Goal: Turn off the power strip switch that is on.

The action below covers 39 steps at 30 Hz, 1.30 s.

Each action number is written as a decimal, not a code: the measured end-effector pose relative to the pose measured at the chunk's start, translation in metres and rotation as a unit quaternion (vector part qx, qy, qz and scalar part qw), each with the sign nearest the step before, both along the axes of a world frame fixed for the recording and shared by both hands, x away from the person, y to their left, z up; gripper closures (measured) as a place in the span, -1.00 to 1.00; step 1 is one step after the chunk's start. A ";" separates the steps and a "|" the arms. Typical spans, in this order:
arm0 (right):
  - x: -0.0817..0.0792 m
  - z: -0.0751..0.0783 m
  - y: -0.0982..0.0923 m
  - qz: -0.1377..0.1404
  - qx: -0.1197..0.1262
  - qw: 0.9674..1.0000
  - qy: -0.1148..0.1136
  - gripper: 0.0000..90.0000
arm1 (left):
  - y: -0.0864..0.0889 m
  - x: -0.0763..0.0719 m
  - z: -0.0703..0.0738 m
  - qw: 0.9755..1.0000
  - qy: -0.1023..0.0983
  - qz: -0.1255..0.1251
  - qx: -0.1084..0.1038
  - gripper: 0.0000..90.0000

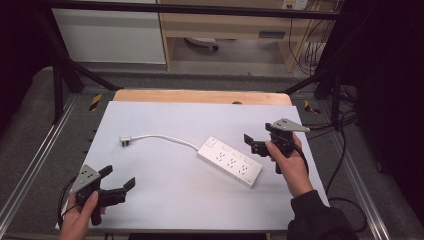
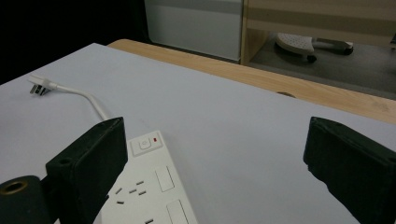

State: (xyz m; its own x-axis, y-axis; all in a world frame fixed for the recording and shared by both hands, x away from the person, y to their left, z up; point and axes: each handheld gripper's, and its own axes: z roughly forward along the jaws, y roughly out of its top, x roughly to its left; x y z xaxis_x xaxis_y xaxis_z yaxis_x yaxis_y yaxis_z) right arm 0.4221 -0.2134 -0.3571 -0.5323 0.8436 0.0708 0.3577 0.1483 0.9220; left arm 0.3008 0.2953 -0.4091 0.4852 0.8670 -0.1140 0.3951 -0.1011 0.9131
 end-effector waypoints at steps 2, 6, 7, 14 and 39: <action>-0.002 0.001 -0.004 -0.002 0.000 1.000 0.000 -0.85 | 0.000 0.000 0.000 1.000 0.000 0.000 0.000 -0.90; -0.006 0.004 -0.011 -0.007 0.002 1.000 -0.006 -0.85 | 0.000 0.000 0.000 1.000 0.000 0.000 0.001 -0.90; -0.007 0.005 -0.013 -0.009 0.002 1.000 -0.007 -0.85 | 0.000 0.000 0.000 1.000 0.000 0.000 0.001 -0.90; -0.016 0.009 -0.027 -0.020 0.006 1.000 -0.015 -0.86 | 0.000 0.000 0.000 1.000 0.000 -0.001 0.001 -0.90; -0.050 -0.002 -0.065 -0.051 0.014 0.998 -0.024 -0.88 | 0.000 0.000 0.000 1.000 0.000 0.000 0.001 -0.90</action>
